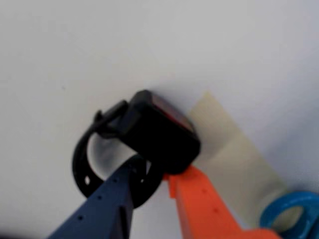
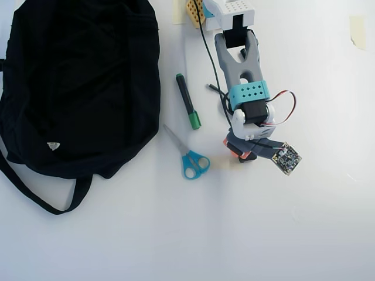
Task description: Put the bike light into the black bag
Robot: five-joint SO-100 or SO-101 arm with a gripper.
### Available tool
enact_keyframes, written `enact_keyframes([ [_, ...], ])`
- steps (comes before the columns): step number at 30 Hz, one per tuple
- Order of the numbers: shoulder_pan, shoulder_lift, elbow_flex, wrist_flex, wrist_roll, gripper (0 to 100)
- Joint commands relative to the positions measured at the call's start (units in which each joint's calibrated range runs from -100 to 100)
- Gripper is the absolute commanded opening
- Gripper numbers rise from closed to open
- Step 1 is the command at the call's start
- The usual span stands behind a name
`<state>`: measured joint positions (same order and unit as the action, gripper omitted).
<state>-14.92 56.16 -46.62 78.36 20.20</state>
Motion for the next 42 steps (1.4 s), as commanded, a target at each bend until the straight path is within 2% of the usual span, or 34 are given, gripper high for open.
enact_keyframes([
  [1,-0.8,-0.1,-0.7,0.2,0.2,2],
  [11,-0.2,-1.3,-1.8,2.1,-1.7,2],
  [25,1.4,-1.4,-24.3,20.7,-2.0,2],
  [38,5.6,-1.7,-37.0,21.1,-2.2,2],
  [42,6.5,-5.0,-36.1,21.3,-2.4,2],
])
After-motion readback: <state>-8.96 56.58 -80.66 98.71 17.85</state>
